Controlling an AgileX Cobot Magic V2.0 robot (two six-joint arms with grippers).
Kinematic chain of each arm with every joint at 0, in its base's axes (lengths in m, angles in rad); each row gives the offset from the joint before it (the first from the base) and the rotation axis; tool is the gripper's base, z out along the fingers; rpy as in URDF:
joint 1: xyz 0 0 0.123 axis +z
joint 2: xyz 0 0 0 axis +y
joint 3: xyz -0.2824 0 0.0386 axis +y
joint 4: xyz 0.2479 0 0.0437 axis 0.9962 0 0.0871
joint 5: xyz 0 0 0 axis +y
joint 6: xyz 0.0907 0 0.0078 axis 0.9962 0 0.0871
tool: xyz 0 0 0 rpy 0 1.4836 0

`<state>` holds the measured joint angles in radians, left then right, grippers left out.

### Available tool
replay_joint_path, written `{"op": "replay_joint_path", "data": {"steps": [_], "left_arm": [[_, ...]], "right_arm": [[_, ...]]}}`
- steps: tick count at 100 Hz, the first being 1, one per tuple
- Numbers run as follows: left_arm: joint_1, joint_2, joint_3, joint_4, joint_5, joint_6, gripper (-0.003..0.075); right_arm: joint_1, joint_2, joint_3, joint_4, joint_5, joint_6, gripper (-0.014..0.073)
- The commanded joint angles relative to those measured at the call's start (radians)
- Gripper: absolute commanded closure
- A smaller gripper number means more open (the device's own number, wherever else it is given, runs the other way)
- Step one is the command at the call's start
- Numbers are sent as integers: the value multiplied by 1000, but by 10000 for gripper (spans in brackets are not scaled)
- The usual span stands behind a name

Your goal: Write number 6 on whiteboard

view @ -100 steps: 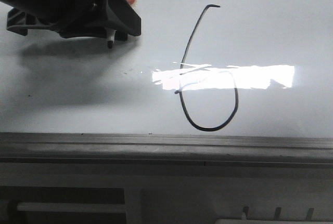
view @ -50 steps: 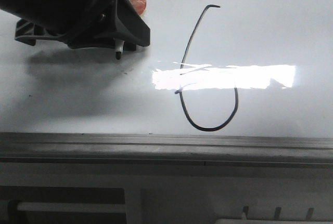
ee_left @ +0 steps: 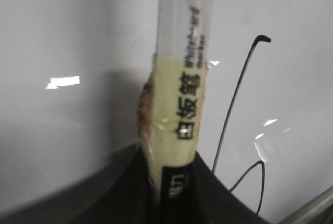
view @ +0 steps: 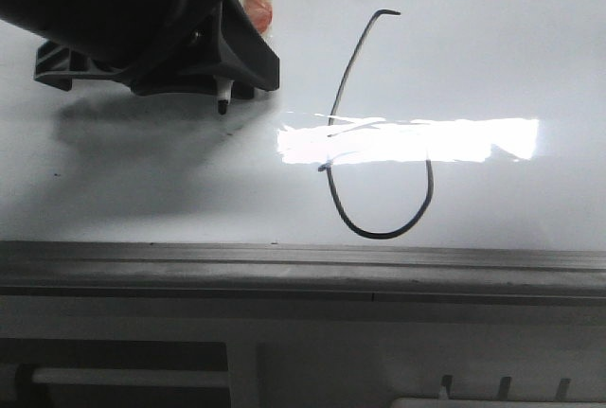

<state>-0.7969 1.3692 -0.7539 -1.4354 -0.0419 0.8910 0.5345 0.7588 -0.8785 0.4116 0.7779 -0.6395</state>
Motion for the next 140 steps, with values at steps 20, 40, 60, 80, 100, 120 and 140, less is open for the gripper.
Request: {"op": "replay_joint_path", "data": {"steps": [20,40,60,80,100,120,140], "left_arm": [[14,29,3,-54,-169,-6,437],[14,29,3,-56,-169,-6,432],[14,29,3,-54,-170,-6,272],[14,3,3,-53,-167,-6,110],[14,-109,3,3,-165,-6,115],[14,-230,3,102,-167,-5,219],[14,-405,38,178,-116,137,615]], "right_arm": [[-6,-5,-24,19,-66,8,659],[-6,-5,-24,25,-66,10,659],[-6,-5,-24,26,-66,10,659],[-6,-5,-24,26,-75,10,659],[-6,-5,-24,26,-80,10,659],[-6,-5,-24,40,-86,28,659],[-6,-103,37,28,-227,28,647]]}}
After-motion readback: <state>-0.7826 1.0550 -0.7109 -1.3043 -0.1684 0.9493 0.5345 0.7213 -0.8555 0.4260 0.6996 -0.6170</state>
